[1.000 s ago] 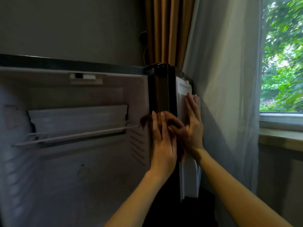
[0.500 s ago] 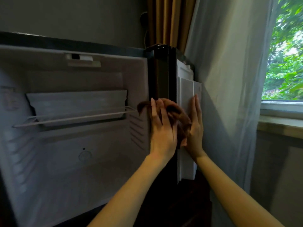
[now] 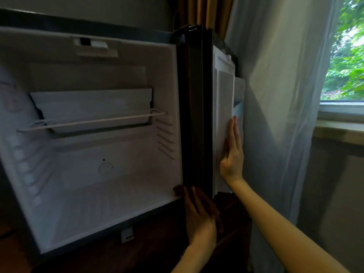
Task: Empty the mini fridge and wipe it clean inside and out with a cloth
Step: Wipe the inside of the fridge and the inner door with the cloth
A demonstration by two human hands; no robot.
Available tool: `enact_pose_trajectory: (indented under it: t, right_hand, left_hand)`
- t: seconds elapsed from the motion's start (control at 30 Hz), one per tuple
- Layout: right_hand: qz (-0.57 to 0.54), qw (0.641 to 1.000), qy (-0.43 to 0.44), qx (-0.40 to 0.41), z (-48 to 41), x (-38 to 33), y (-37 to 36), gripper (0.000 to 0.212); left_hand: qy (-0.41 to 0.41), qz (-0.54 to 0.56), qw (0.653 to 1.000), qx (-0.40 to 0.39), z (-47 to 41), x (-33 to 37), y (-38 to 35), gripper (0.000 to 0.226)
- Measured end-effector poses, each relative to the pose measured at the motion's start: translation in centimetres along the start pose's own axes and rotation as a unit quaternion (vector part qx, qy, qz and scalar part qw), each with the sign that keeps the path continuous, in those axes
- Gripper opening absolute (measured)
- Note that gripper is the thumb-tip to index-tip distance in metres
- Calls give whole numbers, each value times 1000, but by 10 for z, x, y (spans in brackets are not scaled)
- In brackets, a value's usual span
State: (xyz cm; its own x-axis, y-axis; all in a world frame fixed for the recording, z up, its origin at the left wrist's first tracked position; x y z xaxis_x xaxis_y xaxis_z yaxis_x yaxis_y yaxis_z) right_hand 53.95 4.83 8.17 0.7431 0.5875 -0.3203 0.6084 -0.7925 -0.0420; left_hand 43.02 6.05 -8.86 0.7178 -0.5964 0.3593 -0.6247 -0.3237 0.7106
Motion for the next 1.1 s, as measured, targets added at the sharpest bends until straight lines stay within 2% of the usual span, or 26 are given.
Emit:
enact_pose_trajectory:
  t: [0.03,0.07,0.13,0.2,0.23,0.27,0.33,0.4,0.47,0.53,0.63,0.7,0.8,0.83,0.93,1.0,1.1]
  right_hand:
    - [10,1000,-2,3,3,1,1,59]
    - [20,1000,-7,7,6,1,1,59]
    - [45,999,-22,20,12,-2,0,58]
    - [94,995,-30,22,22,-7,2,57]
    - [135,990,-26,17,30,-12,5,55]
    - [169,985,-18,14,41,-18,9,52]
    - [189,982,4,4,76,-36,18,48]
    - [150,988,16,-33,112,-56,21,50]
    - [95,991,3,-93,127,-65,13,51]
    - [34,992,-15,-117,114,-71,-2,51]
    - [-37,996,-27,-78,70,-84,-13,45]
    - [-75,996,-29,-33,35,-87,-7,33]
    - [-31,997,35,55,-27,-96,10,34]
    - [-20,995,49,90,-49,-98,15,34]
    - [25,983,93,158,-111,-110,21,19]
    - [8,985,83,149,-140,-112,15,26]
    - [23,991,82,102,-147,-110,-5,39]
  left_hand:
    - [2,-2,1000,-22,2,-1,-4,59]
    - [22,26,998,-58,3,-2,-2,72]
    - [25,79,987,-139,9,-14,-8,111]
    - [41,113,981,-151,8,-15,9,127]
    - [56,115,982,-141,5,-12,26,123]
    - [55,136,982,-122,6,-11,33,109]
    - [90,240,962,-91,-4,-23,56,71]
    - [146,346,926,-46,-19,-31,82,46]
    - [149,455,876,-55,-33,-15,111,32]
    - [121,486,858,-114,-44,9,138,36]
    - [59,478,861,-166,-67,31,174,48]
    - [25,478,866,-142,-85,40,191,52]
    - [2,484,874,-55,-109,47,216,32]
    - [-6,466,883,-49,-116,48,218,35]
    - [-31,415,904,-94,-128,47,208,72]
    - [-3,453,883,-125,-131,46,199,87]
    - [34,524,839,-141,-129,43,187,88]
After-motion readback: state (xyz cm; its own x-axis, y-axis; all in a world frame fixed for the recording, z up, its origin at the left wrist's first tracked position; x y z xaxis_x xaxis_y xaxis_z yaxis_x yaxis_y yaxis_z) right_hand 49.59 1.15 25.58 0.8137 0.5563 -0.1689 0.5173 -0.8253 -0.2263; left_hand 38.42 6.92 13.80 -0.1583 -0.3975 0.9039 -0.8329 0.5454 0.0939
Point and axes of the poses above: each hand's wrist, its own z-axis away from the middle knuckle, its own y-axis out of the back of the hand, x = y × z, the point moved 4 cm from there along -z, towards the middle knuckle, and after that the axes turned 10 degrees about -z, right-handed, at the moved point
